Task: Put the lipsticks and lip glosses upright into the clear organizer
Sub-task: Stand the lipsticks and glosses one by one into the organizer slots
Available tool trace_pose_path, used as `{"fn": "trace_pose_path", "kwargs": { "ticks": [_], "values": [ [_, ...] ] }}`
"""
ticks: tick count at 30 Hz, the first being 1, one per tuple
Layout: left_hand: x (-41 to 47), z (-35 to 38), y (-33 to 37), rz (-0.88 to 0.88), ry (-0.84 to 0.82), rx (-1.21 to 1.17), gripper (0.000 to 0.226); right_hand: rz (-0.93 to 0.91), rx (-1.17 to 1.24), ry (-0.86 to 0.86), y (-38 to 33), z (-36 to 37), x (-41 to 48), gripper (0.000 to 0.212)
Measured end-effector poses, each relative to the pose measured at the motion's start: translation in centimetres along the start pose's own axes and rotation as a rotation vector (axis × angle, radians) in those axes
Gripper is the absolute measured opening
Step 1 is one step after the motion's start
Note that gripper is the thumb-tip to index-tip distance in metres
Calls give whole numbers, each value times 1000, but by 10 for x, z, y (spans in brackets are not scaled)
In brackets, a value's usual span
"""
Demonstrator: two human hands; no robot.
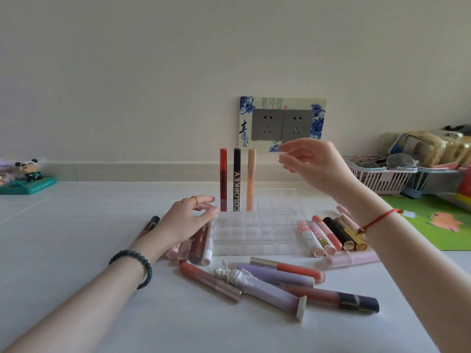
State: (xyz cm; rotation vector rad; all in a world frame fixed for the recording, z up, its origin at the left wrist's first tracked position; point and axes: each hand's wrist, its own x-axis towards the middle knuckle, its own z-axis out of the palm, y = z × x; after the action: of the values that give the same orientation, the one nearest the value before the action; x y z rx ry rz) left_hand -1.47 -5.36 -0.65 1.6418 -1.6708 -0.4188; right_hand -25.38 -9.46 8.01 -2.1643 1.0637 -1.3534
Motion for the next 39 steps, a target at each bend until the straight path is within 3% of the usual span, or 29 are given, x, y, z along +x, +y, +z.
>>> {"fn": "trace_pose_path", "kwargs": {
  "ticks": [6,11,16,23,31,35,39],
  "values": [
    [-12,-8,5,93,150,112,29,-46,-197,-244,-1,-23,-53,17],
    [-30,-17,23,215,223,43,21,19,-170,-417,14,-31,-91,13],
    [-49,-10,43,342,137,29,10,76,-292,-682,11,-44,-106,7],
    [-66,16,65,466,-48,81,8,132,-479,-836,15,-50,-112,20],
    [-65,31,58,464,-135,70,40,102,-515,-824,15,-51,-113,13],
    [-67,36,61,453,-152,31,34,66,-488,-649,15,-58,-109,17],
    [-71,36,67,416,-163,-31,18,39,-233,-480,4,-61,-103,16]
  ]
}}
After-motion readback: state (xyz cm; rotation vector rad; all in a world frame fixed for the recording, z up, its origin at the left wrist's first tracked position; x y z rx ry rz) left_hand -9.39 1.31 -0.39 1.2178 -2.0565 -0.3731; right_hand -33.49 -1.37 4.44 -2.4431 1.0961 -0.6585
